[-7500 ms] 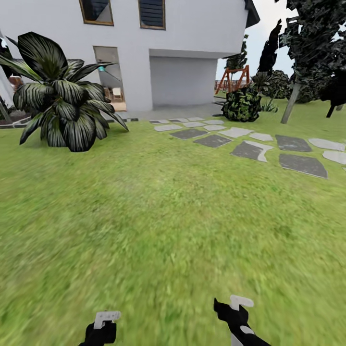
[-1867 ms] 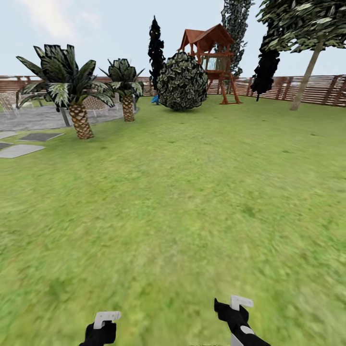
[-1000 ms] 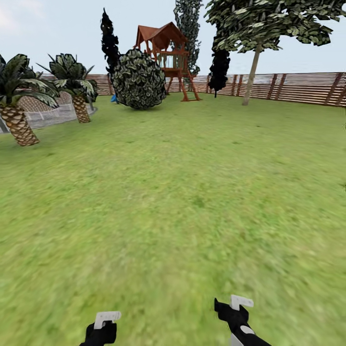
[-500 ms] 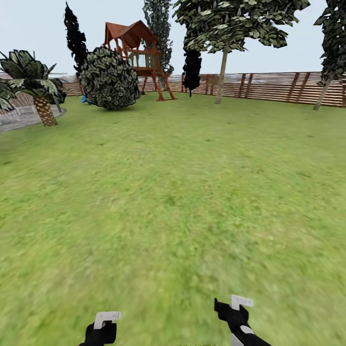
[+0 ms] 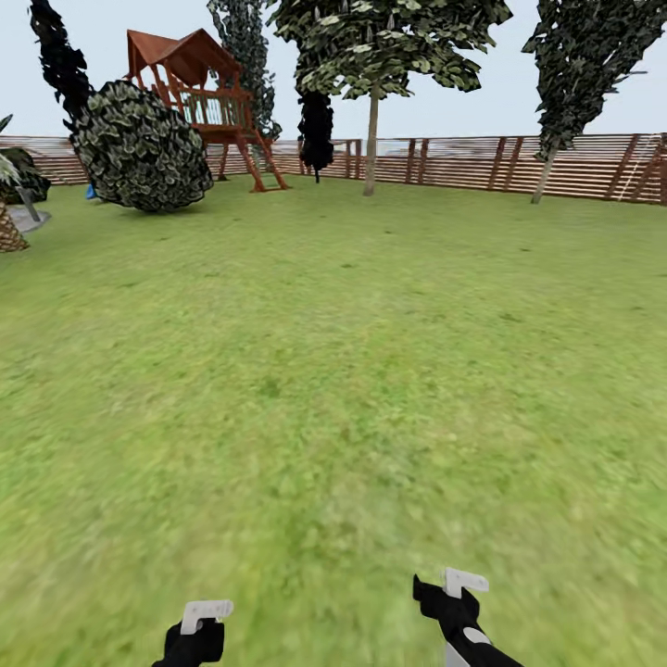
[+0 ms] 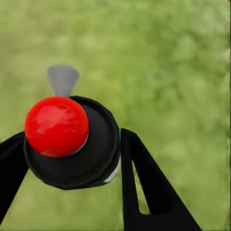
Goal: In the garden, pick up the pesticide atomizer on the floor and spray pesticide onto both trees until each tree trunk is fully covered.
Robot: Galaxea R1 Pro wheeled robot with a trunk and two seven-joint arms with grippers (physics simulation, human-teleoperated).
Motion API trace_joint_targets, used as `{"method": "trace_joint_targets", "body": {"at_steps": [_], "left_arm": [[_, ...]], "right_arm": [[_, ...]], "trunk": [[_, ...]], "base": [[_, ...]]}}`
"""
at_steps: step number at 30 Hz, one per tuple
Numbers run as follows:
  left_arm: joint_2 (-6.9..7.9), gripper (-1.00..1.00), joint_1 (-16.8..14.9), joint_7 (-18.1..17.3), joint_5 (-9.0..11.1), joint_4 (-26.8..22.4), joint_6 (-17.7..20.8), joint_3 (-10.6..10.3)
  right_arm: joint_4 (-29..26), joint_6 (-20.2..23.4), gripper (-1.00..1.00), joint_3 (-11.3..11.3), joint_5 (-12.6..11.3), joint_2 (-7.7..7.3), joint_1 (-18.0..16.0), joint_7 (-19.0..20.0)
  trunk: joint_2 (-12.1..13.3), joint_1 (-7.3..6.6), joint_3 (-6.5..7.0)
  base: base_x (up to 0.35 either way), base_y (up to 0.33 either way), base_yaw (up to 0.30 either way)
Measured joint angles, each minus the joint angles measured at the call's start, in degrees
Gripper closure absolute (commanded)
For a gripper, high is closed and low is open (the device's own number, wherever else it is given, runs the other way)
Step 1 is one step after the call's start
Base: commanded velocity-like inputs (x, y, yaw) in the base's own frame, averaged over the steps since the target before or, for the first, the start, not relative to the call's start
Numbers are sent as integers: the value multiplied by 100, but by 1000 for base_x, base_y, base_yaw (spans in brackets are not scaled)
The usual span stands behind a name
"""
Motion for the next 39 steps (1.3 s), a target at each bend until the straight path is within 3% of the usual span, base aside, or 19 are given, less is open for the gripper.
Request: {"method": "trace_joint_targets", "body": {"at_steps": [8,21,39], "left_arm": [[1,100,0,0,10,3,0,8],[0,100,0,0,9,5,0,0],[27,100,0,9,25,2,9,17]], "right_arm": [[1,0,-100,6,2,6,0,0],[0,0,-100,3,7,6,0,0],[62,-9,-100,23,43,-16,35,35]], "trunk": [[0,0,-27],[0,0,-85],[0,0,-126]], "base": [[187,-256,-291],[338,-9,-255],[341,0,-32]]}}
